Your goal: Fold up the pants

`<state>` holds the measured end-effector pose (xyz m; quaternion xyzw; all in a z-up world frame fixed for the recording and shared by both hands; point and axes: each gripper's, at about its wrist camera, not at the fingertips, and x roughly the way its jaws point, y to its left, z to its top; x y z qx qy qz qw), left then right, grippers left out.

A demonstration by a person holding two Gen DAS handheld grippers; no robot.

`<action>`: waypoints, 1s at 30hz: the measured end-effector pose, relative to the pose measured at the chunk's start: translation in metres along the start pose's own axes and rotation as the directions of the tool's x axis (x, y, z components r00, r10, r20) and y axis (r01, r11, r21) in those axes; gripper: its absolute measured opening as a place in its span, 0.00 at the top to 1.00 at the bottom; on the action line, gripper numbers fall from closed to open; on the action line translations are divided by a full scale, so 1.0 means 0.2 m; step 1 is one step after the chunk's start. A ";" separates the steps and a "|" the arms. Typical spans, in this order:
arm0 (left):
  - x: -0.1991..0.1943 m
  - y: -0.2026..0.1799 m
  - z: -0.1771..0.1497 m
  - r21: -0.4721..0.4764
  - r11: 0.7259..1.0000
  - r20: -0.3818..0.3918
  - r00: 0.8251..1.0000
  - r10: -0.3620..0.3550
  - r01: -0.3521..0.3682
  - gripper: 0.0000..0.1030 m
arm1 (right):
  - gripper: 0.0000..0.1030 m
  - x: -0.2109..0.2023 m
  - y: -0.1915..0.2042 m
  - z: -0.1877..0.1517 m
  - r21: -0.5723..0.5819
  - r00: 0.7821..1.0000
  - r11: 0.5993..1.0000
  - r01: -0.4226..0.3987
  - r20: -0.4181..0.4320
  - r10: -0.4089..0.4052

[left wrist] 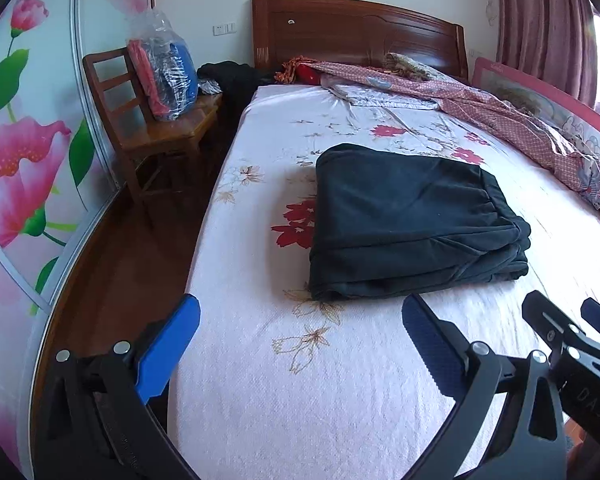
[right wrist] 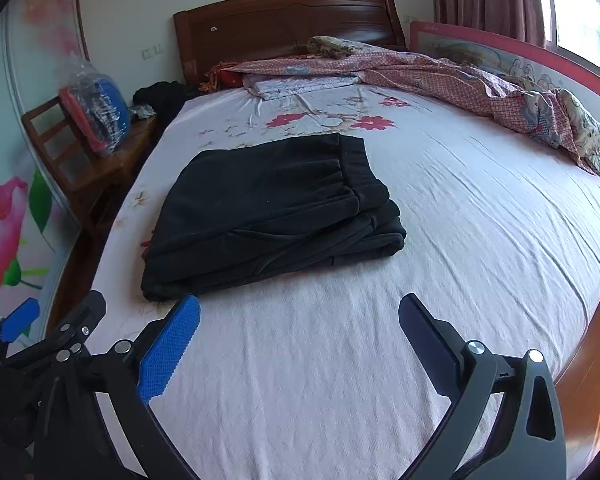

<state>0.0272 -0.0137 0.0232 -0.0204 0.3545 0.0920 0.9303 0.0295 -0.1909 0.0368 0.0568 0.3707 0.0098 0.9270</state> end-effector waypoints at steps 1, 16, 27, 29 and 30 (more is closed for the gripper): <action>0.00 0.00 0.00 0.000 1.000 -0.001 1.000 -0.005 0.005 0.02 | 0.04 0.00 0.00 0.00 0.000 1.000 1.000 0.002 0.000 -0.002; 0.09 0.00 -0.03 -0.003 1.000 -0.066 0.998 0.014 -0.014 0.02 | 0.04 0.04 0.02 -0.02 -0.008 0.999 1.000 -0.001 -0.046 0.001; 0.09 0.03 -0.03 -0.004 0.997 -0.075 0.995 0.070 -0.071 0.02 | 0.04 0.06 0.01 -0.03 -0.004 0.998 1.000 0.010 -0.059 -0.010; 0.09 0.04 -0.03 -0.015 0.999 -0.080 0.996 0.045 -0.047 0.02 | 0.04 0.06 0.01 -0.03 0.000 0.998 1.000 0.014 -0.065 -0.014; 0.09 0.04 -0.03 -0.016 0.999 -0.078 0.996 0.049 -0.050 0.02 | 0.04 0.07 0.00 -0.03 0.002 0.998 1.000 0.011 -0.067 -0.011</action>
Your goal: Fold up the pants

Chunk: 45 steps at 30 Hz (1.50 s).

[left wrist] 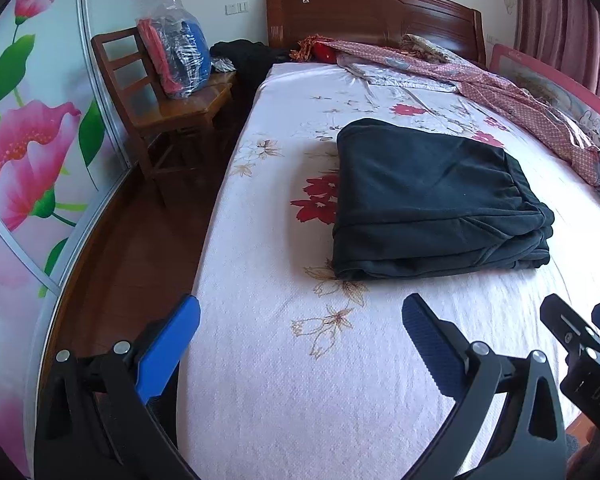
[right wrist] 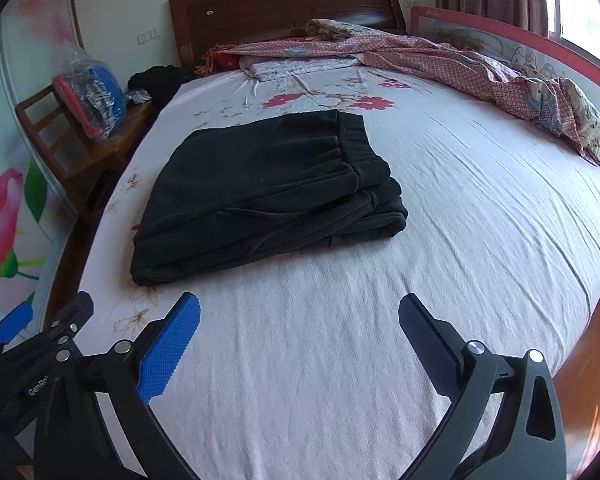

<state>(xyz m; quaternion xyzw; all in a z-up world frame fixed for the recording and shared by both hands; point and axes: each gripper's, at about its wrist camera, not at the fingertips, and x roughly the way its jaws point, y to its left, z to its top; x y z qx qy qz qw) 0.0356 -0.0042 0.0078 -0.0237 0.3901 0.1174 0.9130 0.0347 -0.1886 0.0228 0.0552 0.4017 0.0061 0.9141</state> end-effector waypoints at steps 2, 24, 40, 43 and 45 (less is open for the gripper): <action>0.00 0.00 0.00 0.004 1.000 -0.003 1.000 -0.006 0.006 0.02 | 0.04 0.01 -0.01 0.00 0.008 1.000 1.000 0.007 -0.002 -0.007; -0.04 0.03 -0.02 -0.003 1.000 -0.006 1.000 -0.007 0.007 0.02 | 0.04 0.06 -0.03 -0.03 0.024 1.000 1.000 0.015 -0.025 -0.015; -0.03 0.03 -0.01 -0.009 1.000 -0.005 1.000 -0.017 0.017 0.02 | 0.04 0.06 -0.03 -0.03 0.023 1.000 1.000 0.004 -0.030 -0.003; -0.04 0.03 -0.01 -0.008 1.000 -0.004 1.000 -0.016 0.016 0.02 | 0.04 0.06 -0.03 -0.02 0.025 1.000 1.000 -0.002 -0.031 0.003; -0.04 0.04 -0.01 -0.011 1.000 -0.003 1.000 -0.012 0.012 0.02 | 0.04 0.06 -0.03 -0.03 0.025 1.000 1.000 0.002 -0.029 -0.001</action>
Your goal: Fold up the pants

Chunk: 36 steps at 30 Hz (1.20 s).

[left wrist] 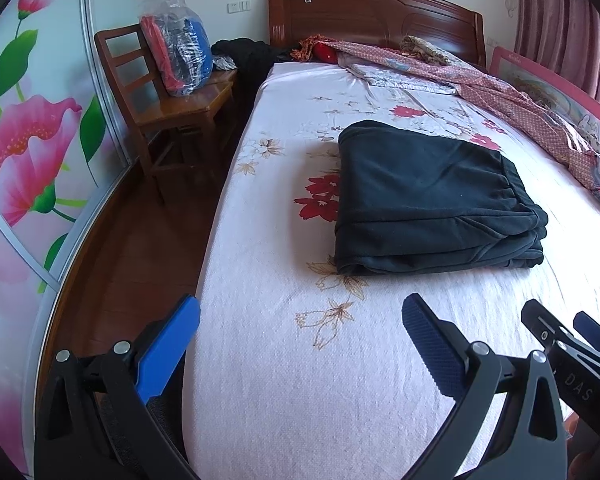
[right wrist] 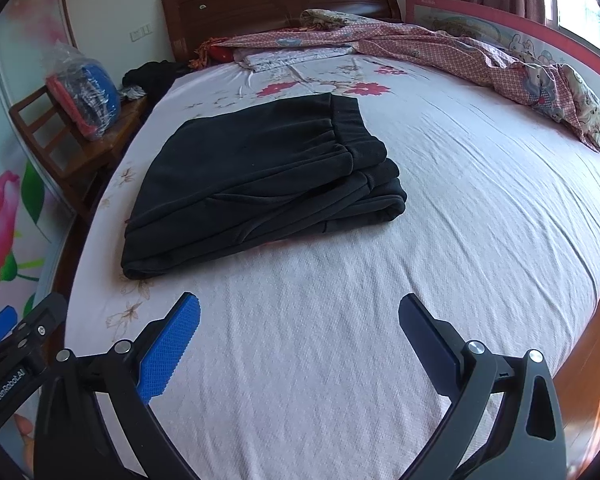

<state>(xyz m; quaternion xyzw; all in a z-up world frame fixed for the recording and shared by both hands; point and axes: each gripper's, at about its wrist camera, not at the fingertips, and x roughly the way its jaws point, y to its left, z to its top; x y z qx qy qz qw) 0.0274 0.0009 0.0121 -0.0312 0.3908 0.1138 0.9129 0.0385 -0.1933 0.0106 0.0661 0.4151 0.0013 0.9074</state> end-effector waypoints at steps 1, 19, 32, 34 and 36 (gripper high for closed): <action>0.00 0.00 0.00 0.001 1.000 0.000 1.000 -0.006 0.006 0.02 | 0.04 0.00 0.00 0.00 -0.001 1.000 1.000 -0.003 0.000 0.003; -0.05 0.02 0.00 -0.024 0.982 0.083 0.979 -0.187 0.189 0.02 | 0.04 0.00 -0.01 -0.01 0.015 1.000 1.000 0.012 -0.009 -0.012; 0.00 0.02 0.00 -0.062 0.980 0.001 0.981 -0.192 0.192 0.02 | 0.04 0.00 -0.04 0.00 0.048 1.000 0.999 -0.014 -0.017 0.015; 0.03 0.04 0.00 -0.092 0.984 -0.039 0.987 -0.157 0.153 0.02 | 0.04 0.00 -0.05 0.00 0.050 1.000 0.999 -0.017 -0.019 0.018; 0.04 0.03 0.00 -0.084 0.986 -0.051 0.987 -0.149 0.145 0.02 | 0.04 0.00 -0.05 0.00 0.054 1.000 0.998 -0.023 -0.018 0.024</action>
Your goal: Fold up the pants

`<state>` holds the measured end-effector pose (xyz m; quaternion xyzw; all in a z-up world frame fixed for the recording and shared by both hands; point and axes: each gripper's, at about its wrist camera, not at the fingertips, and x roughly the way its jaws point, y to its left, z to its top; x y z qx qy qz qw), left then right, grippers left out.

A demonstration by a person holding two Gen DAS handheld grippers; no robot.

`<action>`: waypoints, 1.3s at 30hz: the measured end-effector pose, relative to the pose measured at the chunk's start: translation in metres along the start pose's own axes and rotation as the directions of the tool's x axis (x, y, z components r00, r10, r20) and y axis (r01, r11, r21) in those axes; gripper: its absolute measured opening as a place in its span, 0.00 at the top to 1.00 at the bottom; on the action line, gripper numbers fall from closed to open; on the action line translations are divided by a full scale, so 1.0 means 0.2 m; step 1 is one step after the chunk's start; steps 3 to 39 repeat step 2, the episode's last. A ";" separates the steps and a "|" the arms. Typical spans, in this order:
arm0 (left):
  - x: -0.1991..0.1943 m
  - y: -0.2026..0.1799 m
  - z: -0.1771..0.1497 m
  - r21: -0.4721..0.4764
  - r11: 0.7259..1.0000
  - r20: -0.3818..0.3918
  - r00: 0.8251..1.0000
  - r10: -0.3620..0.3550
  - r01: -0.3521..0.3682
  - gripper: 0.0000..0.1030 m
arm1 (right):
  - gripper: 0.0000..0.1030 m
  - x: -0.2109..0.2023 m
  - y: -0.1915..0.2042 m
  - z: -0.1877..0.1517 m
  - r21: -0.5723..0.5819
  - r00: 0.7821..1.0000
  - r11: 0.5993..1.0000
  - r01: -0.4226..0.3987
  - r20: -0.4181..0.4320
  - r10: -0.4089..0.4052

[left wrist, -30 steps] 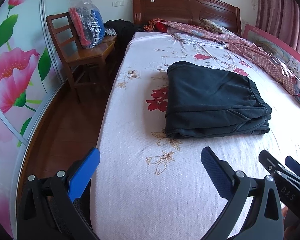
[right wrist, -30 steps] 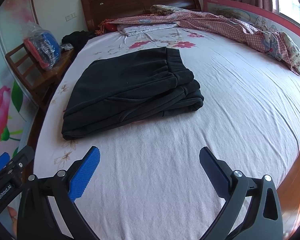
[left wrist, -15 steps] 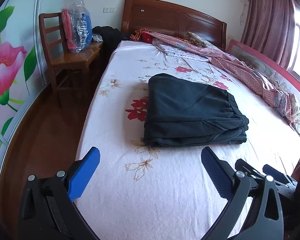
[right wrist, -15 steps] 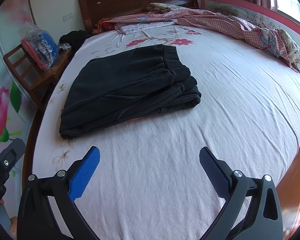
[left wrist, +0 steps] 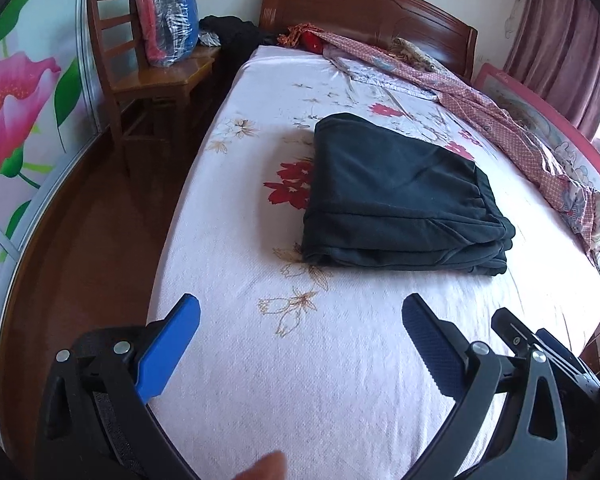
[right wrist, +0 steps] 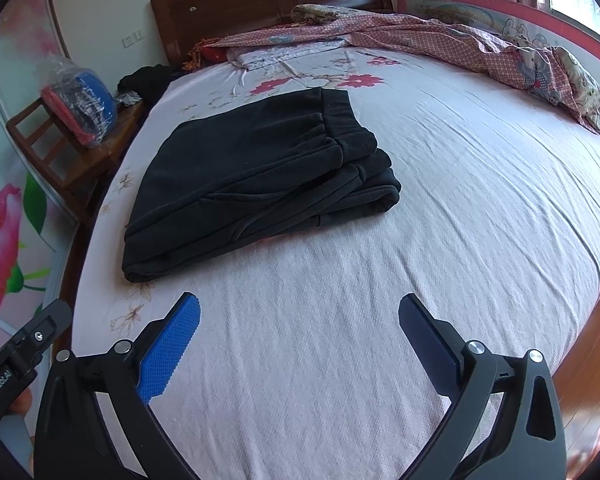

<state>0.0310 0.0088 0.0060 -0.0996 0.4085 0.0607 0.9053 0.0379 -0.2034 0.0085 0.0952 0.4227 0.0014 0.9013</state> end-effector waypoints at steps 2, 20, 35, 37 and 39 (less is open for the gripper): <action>0.01 -0.01 -0.01 0.025 1.000 -0.002 1.000 0.000 0.000 0.02 | 0.04 0.00 0.00 0.00 0.003 1.000 1.000 0.000 -0.002 0.000; 0.01 -0.01 -0.01 0.025 1.000 -0.002 1.000 0.000 0.000 0.02 | 0.04 0.00 0.00 0.00 0.003 1.000 1.000 0.000 -0.002 0.000; 0.01 -0.01 -0.01 0.025 1.000 -0.002 1.000 0.000 0.000 0.02 | 0.04 0.00 0.00 0.00 0.003 1.000 1.000 0.000 -0.002 0.000; 0.01 -0.01 -0.01 0.025 1.000 -0.002 1.000 0.000 0.000 0.02 | 0.04 0.00 0.00 0.00 0.003 1.000 1.000 0.000 -0.002 0.000; 0.01 -0.01 -0.01 0.025 1.000 -0.002 1.000 0.000 0.000 0.02 | 0.04 0.00 0.00 0.00 0.003 1.000 1.000 0.000 -0.002 0.000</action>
